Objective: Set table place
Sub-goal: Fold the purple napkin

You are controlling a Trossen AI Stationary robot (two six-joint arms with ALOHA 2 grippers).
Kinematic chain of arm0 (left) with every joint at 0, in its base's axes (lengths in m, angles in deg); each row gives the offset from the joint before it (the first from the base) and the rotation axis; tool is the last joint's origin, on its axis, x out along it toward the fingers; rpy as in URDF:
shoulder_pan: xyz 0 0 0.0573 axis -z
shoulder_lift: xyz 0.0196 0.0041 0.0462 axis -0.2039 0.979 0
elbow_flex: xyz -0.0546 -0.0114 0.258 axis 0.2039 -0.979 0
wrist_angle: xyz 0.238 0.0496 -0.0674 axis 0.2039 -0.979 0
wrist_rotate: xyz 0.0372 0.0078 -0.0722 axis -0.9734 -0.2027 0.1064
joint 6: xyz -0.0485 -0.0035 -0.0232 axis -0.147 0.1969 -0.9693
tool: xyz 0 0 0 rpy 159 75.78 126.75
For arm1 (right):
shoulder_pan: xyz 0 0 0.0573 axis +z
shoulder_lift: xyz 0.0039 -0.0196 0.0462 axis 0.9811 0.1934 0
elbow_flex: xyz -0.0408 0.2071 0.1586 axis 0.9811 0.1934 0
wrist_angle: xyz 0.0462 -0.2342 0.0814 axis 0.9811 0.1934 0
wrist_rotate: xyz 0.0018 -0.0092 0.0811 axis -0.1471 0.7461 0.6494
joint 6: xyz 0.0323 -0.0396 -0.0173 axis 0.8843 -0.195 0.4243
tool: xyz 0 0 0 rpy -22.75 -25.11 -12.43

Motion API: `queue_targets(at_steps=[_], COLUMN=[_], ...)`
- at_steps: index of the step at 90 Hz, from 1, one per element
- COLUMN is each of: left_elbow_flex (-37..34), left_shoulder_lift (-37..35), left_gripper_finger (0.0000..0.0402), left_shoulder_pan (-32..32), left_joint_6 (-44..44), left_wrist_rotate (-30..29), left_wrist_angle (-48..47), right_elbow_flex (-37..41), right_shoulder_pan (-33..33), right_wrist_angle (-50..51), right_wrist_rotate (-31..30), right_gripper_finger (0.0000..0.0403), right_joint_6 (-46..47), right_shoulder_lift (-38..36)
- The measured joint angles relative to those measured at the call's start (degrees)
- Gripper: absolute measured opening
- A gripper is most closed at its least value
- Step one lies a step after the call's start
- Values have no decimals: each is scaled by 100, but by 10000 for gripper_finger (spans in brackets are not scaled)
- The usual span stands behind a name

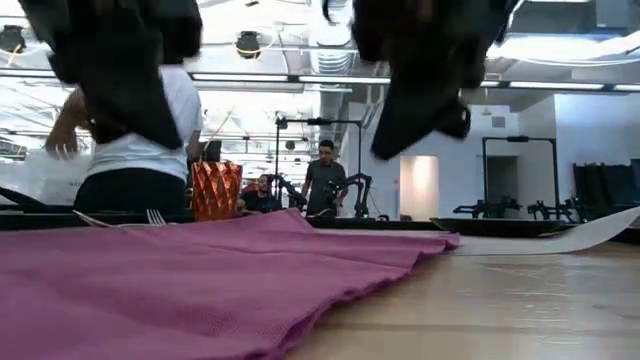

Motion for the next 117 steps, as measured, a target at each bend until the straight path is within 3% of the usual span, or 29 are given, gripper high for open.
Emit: queue_targets(at_steps=[9, 15, 23, 34, 52, 72, 92, 101, 117], left_elbow_flex=[0, 0, -2, -2, 0, 0, 0, 0, 0], left_shoulder_lift=[0, 0, 0, -20, -20, -19, -9, -9, -7], left_gripper_finger=[0, 0, 0, 0, 0, 51, 127, 141, 144], left_shoulder_pan=[-231, -279, -420, -858, -2181, -3785, -4747, -4852, -4845], left_joint_6=[397, 591, 947, 1588, 1954, 2007, 2243, 2478, 2907], left_wrist_rotate=[798, 954, 727, 112, 165, 1912, 3439, 3749, 3947], left_wrist_angle=[-704, -1197, -1423, -1001, -225, 1071, 925, 762, 662], right_elbow_flex=[110, 117, 117, 117, 117, 117, 240, 691, 2000], right_shoulder_pan=[-128, -189, -351, -706, -1051, -1242, -966, -620, 162], right_wrist_angle=[-15, -8, -93, -52, 181, 924, 1259, 744, -1885], right_wrist_rotate=[-44, -310, -503, -492, -481, -482, -473, -441, -692], right_gripper_finger=[1, 2, 10, 23, 46, 98, 171, 197, 207], right_joint_6=[249, 350, 363, 378, 167, -407, -438, -90, 1095], right_shoulder_lift=[-9, -11, -13, -15, -115, -440, -587, -777, -1529])
